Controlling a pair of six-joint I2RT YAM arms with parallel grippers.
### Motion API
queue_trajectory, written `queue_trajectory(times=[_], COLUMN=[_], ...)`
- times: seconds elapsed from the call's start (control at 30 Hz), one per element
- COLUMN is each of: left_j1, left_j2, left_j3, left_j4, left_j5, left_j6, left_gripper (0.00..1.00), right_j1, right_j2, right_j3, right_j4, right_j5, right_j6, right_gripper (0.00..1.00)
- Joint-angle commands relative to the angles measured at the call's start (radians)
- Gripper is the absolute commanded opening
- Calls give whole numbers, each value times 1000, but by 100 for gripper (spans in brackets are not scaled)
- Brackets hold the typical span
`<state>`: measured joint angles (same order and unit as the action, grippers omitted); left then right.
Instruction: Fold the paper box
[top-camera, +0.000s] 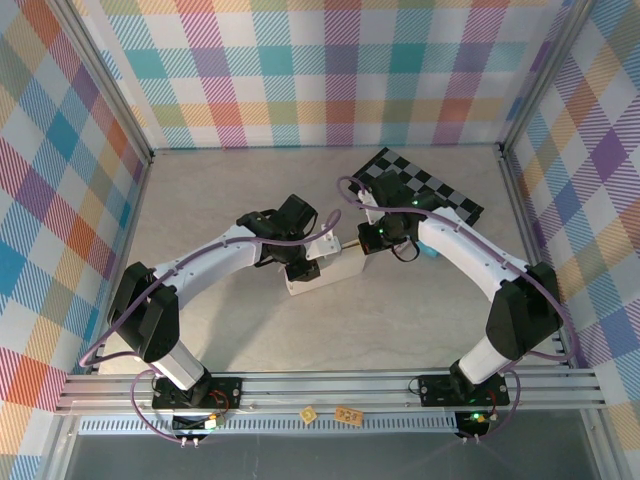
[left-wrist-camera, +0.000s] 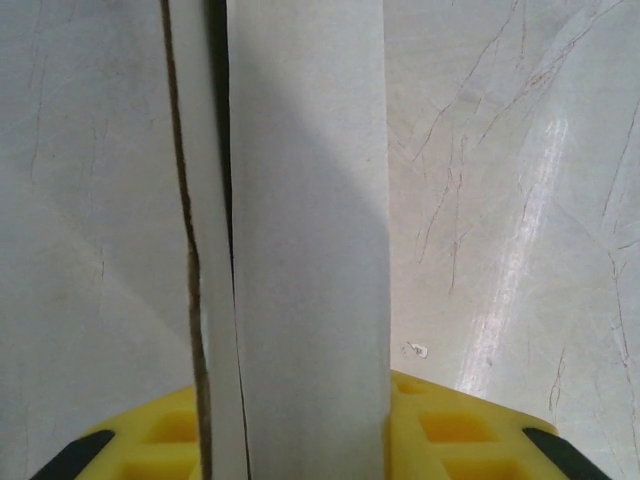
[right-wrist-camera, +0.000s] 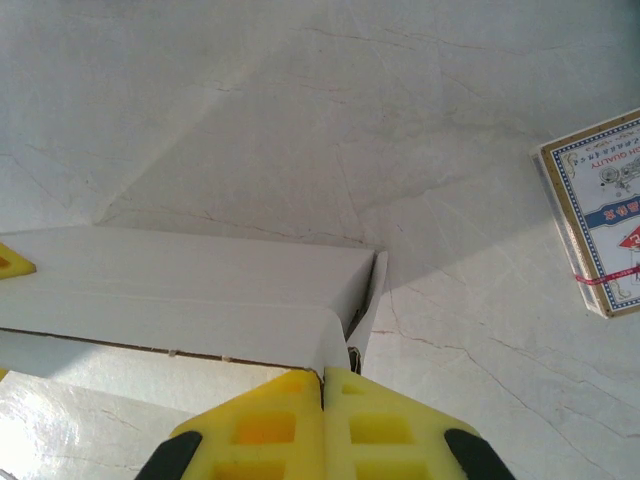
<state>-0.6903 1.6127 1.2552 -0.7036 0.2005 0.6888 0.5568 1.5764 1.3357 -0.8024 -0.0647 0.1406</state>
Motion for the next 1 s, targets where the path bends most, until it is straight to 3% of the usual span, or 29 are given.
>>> queue_trajectory(times=[0.0, 0.53, 0.97], left_j1=[9, 14, 17], left_j2=[2, 19, 22], left_j3=[-8, 9, 10], left_j4=[3, -1, 3], left_j5=[32, -5, -16], left_j6=[-2, -2, -9], left_gripper=[29, 31, 31], right_j1=[-11, -34, -35], right_j2=[12, 73, 68], right_j3=[6, 124, 68], right_j4=[-56, -197, -164], right_j5=[-61, -100, -130], right_j6=[-50, -143, -128], right_gripper=[0, 0, 0])
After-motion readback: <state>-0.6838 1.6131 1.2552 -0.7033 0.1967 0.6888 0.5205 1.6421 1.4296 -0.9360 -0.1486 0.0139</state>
